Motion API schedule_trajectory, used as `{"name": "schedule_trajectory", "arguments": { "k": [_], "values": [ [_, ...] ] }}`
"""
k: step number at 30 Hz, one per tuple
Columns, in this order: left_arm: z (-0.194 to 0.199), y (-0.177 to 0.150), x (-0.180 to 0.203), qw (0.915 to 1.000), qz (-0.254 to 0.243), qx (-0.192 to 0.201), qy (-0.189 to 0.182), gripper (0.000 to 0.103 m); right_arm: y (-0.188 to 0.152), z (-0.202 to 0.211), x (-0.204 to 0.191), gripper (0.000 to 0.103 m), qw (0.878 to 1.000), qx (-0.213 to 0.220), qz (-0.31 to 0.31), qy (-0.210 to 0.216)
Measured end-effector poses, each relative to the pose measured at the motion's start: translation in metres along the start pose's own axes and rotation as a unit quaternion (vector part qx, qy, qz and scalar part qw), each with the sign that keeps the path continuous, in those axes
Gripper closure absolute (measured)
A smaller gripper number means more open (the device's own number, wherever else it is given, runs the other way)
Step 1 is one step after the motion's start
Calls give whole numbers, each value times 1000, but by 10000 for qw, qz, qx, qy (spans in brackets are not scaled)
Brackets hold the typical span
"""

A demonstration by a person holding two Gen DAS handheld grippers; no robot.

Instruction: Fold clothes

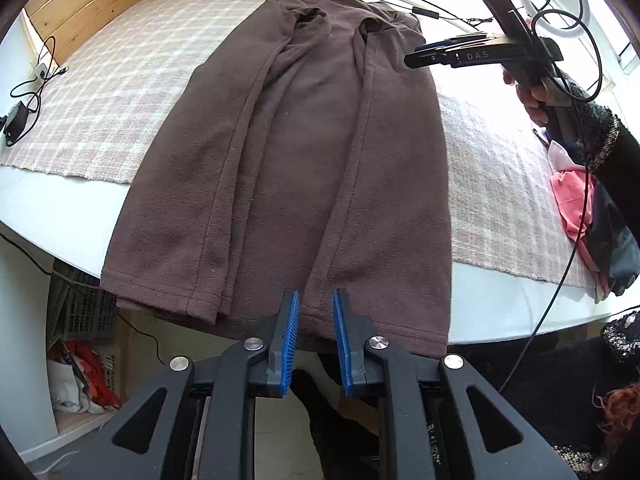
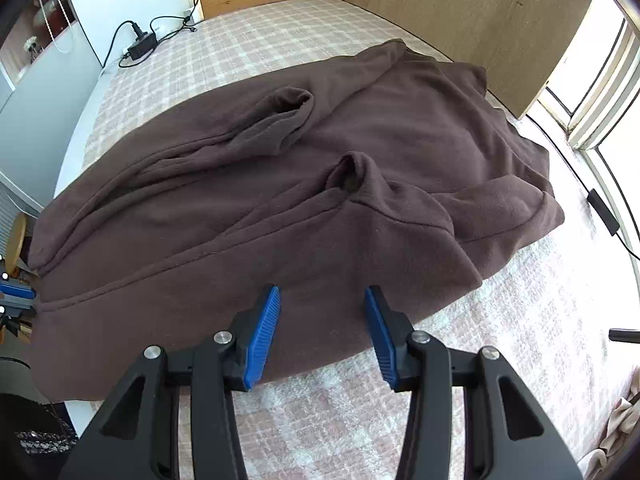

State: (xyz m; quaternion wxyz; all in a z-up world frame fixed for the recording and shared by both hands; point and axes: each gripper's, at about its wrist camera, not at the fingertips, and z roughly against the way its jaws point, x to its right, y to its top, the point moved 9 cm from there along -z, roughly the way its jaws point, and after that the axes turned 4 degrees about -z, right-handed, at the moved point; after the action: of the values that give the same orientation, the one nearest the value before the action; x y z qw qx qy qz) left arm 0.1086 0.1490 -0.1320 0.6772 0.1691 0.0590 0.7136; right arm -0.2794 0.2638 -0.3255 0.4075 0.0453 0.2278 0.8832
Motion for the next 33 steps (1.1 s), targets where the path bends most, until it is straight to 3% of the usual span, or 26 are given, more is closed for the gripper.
{"name": "schedule_trajectory", "arguments": {
  "k": [3, 6, 8, 10, 11, 12, 15, 18, 21, 24, 31, 33],
  "values": [
    [10, 4, 26, 9993, -290, -31, -219, 60, -22, 27, -29, 59, 9995, 196, -86, 234],
    [1, -4, 90, 9949, -874, -145, -479, 54, -48, 41, -53, 59, 9974, 273, -386, 547],
    [-11, -9, 102, 9889, -1437, -298, -212, 52, -63, 45, -65, 59, 9961, 321, -583, 584],
    [-26, -15, 113, 9839, -1717, -493, 35, 56, -78, 48, -77, 59, 9947, 363, -776, 572],
    [-34, -18, 111, 9818, -1805, -591, 56, 62, -84, 48, -81, 59, 9940, 379, -870, 542],
    [-37, -19, 107, 9814, -1812, -638, 11, 75, -93, 51, -88, 59, 9926, 419, -962, 606],
    [-29, -17, 94, 9837, -1553, -688, -593, 88, -120, 59, -114, 59, 9878, 562, -1168, 866],
    [-15, -12, 79, 9829, -1335, -735, -1034, 90, -142, 55, -152, 59, 9868, 653, -1065, 1030],
    [-1, -6, 71, 9809, -1471, -693, -1068, 91, -159, 48, -192, 59, 9862, 739, -918, 1165],
    [-1, -2, 61, 9796, -1512, -674, -1140, 92, -155, 37, -218, 59, 9882, 969, -665, 983],
    [-3, 20, 50, 9773, -1556, -494, -1348, 92, -124, 18, -243, 59, 9835, 1402, -760, 853],
    [1, 23, 56, 9753, -1606, -456, -1446, 92, -115, 24, -251, 79, 9745, 1712, -886, 1152]
  ]
}}
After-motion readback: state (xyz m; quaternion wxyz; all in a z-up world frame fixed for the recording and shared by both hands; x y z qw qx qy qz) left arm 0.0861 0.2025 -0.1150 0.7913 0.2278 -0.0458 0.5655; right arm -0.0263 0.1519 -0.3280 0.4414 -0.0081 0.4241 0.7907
